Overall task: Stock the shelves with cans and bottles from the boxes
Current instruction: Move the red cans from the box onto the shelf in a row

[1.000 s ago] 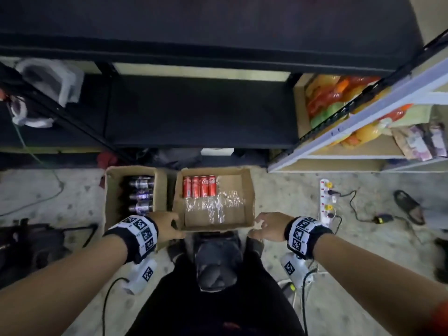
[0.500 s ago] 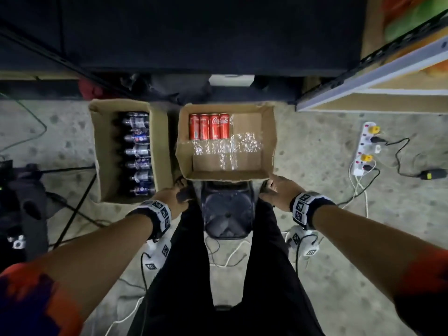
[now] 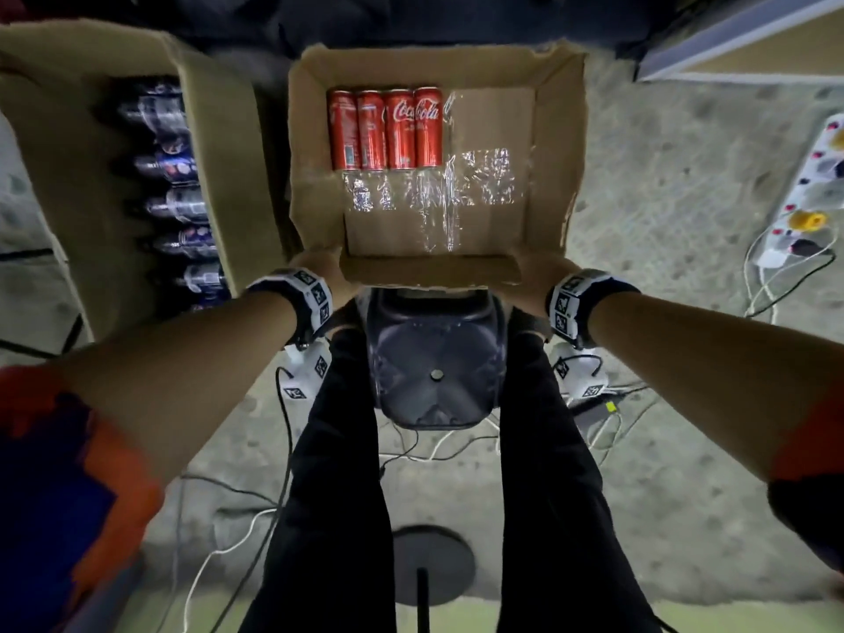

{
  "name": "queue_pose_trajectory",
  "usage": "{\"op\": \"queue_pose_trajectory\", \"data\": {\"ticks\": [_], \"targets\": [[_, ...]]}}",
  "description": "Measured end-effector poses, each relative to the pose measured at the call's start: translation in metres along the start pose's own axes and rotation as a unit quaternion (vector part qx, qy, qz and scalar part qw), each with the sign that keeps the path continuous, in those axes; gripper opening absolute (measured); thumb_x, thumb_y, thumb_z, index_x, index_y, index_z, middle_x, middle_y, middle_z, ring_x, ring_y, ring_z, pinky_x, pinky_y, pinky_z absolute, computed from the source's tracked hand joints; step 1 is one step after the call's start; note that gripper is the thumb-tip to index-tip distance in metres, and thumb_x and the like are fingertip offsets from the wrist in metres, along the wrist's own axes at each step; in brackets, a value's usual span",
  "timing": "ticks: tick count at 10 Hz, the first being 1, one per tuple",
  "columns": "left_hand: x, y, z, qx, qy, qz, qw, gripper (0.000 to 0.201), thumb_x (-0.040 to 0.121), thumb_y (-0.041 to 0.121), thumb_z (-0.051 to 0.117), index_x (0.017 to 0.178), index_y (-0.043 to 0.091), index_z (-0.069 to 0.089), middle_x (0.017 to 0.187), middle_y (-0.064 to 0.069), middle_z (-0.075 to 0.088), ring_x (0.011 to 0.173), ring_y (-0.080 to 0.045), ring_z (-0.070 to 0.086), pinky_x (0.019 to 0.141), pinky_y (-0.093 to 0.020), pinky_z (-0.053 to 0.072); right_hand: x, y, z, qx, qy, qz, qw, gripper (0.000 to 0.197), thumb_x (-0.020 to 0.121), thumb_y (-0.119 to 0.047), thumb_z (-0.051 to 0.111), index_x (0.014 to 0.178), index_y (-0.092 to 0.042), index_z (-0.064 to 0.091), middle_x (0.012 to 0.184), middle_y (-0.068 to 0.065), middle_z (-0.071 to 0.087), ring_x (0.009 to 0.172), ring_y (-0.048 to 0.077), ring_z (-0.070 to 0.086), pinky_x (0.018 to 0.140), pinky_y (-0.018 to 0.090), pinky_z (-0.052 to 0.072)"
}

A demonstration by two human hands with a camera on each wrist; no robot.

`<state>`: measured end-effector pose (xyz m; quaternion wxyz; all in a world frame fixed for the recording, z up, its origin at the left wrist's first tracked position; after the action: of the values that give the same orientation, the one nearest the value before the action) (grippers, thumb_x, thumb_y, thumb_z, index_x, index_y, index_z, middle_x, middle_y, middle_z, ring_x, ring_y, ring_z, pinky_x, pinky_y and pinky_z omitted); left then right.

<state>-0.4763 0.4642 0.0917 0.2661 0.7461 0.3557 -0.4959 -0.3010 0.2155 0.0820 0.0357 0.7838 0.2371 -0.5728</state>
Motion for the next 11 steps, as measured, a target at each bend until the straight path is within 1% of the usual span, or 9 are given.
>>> {"op": "queue_pose_trajectory", "data": {"ticks": [2,3,4,5,7,8,9,10,11], "targets": [[0.107,0.019,-0.003,0.018,0.065,0.016,0.998,0.041,0.094,0.033,0.062,0.125,0.008,0.053,0.113,-0.012,0.06,0.089,-0.025,0.051,0.075,-0.033,0.042,0.084,0.003,-0.007,-0.026,0.025,-0.024,0.999,0.077,0.094,-0.054,0.059,0.154,-0.015,0.032,0.142,0.014,0.055,0.121,0.033,0.059,0.1,0.038,0.049],[0.161,0.026,-0.002,0.017,0.073,0.01,0.997,0.049,0.096,0.034,0.062,0.135,0.007,0.049,0.124,-0.013,0.06,0.093,-0.023,0.055,0.078,-0.033,0.046,0.125,0.002,-0.009,-0.052,0.027,-0.041,0.997,0.08,0.095,-0.054,0.058,0.157,-0.016,0.024,0.153,0.014,0.044,0.133,0.034,0.05,0.107,0.044,0.045],[0.201,0.039,-0.009,0.016,0.092,0.064,0.994,0.06,0.092,0.037,0.065,0.142,0.013,0.044,0.138,-0.012,0.054,0.118,-0.03,0.056,0.103,-0.043,0.047,0.159,-0.004,-0.015,-0.07,0.036,-0.067,0.995,0.08,0.091,-0.049,0.065,0.154,-0.015,0.028,0.148,0.013,0.049,0.128,0.033,0.053,0.103,0.045,0.048],[0.235,0.045,-0.025,0.055,0.146,0.075,0.985,0.084,0.077,0.049,0.074,0.145,0.011,0.042,0.149,-0.016,0.043,0.135,-0.039,0.042,0.113,-0.053,0.036,0.198,-0.012,-0.022,-0.086,0.054,-0.089,0.991,0.088,0.086,-0.045,0.073,0.155,-0.013,0.028,0.152,0.012,0.045,0.134,0.033,0.048,0.108,0.045,0.044],[0.29,0.071,-0.052,0.091,0.206,0.128,0.966,0.089,0.08,0.029,0.08,0.152,0.009,0.031,0.156,-0.02,0.03,0.144,-0.04,0.029,0.117,-0.057,0.028,0.264,-0.043,-0.047,-0.053,0.117,-0.132,0.983,0.113,0.076,-0.04,0.085,0.16,-0.018,0.013,0.161,0.01,0.031,0.144,0.03,0.036,0.113,0.035,0.032],[0.302,0.084,-0.064,0.089,0.236,0.115,0.961,0.079,0.087,0.033,0.074,0.151,0.012,0.032,0.154,-0.016,0.034,0.143,-0.037,0.03,0.117,-0.054,0.026,0.292,-0.063,-0.057,-0.059,0.159,-0.131,0.977,0.105,0.078,-0.038,0.082,0.158,-0.013,0.02,0.161,0.014,0.03,0.143,0.033,0.037,0.112,0.036,0.033],[0.323,0.092,-0.063,0.099,0.24,0.068,0.963,0.093,0.086,0.041,0.075,0.157,0.016,0.021,0.154,-0.015,0.033,0.143,-0.038,0.027,0.117,-0.053,0.024,0.317,-0.077,-0.064,-0.064,0.18,-0.125,0.974,0.1,0.084,-0.033,0.077,0.159,-0.007,0.016,0.165,0.016,0.018,0.15,0.034,0.024,0.12,0.043,0.024],[0.332,0.088,-0.064,0.11,0.25,0.076,0.959,0.111,0.068,0.051,0.084,0.155,0.024,0.02,0.149,-0.011,0.038,0.139,-0.04,0.028,0.112,-0.064,0.025,0.331,-0.086,-0.068,-0.054,0.198,-0.118,0.972,0.1,0.086,-0.028,0.077,0.16,-0.007,0.013,0.166,0.016,0.013,0.152,0.031,0.019,0.121,0.039,0.019],[0.329,0.087,-0.06,0.146,0.264,0.081,0.95,0.123,0.049,0.063,0.086,0.149,0.028,0.023,0.143,-0.009,0.043,0.136,-0.041,0.031,0.113,-0.072,0.013,0.35,-0.088,-0.069,-0.11,0.215,-0.097,0.965,0.09,0.087,-0.022,0.076,0.158,-0.007,0.023,0.163,0.02,0.021,0.148,0.033,0.029,0.117,0.037,0.028]]}}
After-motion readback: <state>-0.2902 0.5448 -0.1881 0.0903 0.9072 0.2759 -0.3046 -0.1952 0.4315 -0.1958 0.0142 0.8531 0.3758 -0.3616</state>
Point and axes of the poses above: each hand's wrist, its own x-axis towards the middle knuckle, its own z-axis out of the palm, y = z × x, the point moved 5 cm from there along x, towards the middle knuckle
